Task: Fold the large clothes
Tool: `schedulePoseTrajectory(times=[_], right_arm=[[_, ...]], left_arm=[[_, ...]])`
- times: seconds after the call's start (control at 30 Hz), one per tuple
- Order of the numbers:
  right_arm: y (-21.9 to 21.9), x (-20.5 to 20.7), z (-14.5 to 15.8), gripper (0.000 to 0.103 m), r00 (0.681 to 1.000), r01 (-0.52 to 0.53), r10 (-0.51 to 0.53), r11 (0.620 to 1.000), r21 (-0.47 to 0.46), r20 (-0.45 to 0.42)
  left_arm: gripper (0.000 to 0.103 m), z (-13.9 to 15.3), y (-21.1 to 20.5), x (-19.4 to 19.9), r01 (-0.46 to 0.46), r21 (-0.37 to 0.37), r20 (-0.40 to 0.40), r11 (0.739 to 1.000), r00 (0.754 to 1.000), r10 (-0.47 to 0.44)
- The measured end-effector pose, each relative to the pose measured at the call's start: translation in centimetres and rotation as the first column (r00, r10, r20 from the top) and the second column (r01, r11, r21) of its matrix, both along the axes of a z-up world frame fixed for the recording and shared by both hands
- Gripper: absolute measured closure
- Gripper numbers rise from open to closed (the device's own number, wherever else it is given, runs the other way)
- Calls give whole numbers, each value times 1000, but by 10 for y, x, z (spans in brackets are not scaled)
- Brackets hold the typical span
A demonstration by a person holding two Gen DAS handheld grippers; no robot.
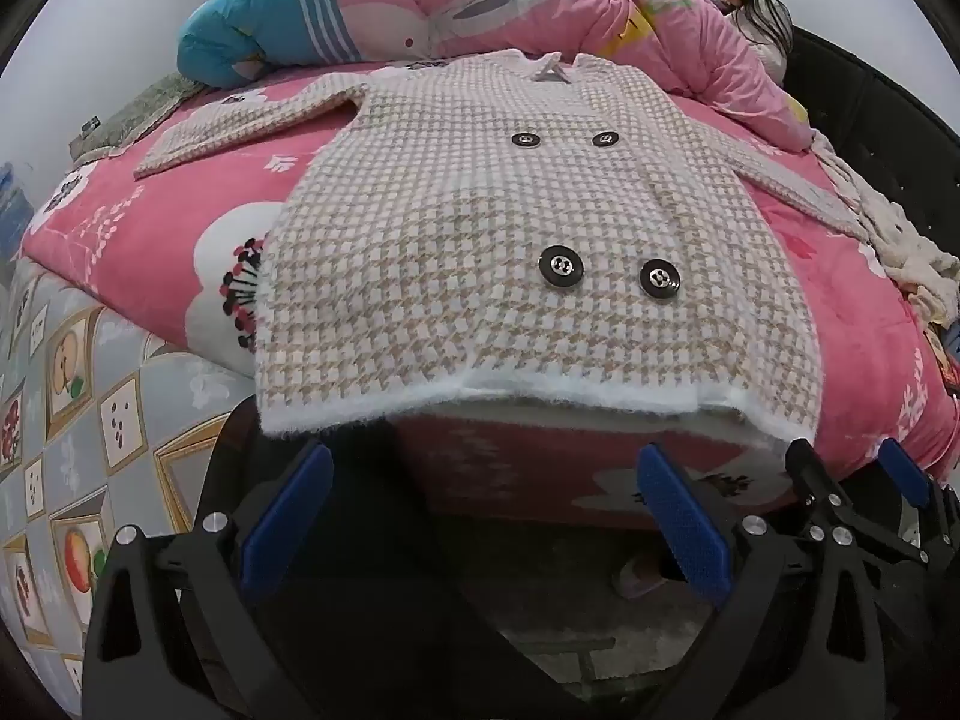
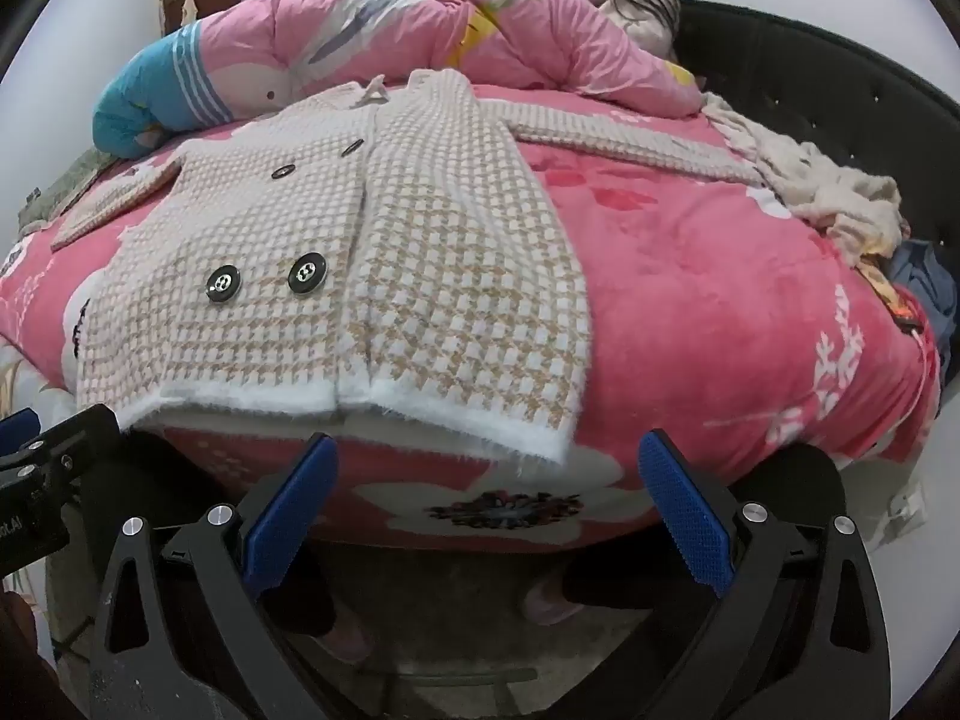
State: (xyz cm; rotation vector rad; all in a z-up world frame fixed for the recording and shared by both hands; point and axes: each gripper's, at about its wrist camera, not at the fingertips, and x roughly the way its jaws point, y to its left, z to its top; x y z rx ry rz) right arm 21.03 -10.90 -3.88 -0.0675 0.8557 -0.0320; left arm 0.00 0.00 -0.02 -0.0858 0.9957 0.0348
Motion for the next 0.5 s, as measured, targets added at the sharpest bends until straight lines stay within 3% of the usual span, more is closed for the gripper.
schedulePoseTrajectory(times=[0.5], right_arm=[[2, -3, 6, 7, 1000, 8, -8, 1000, -11, 7]], left_arm=[[4, 0, 2, -5, 7, 4, 2, 1000, 1000, -7]])
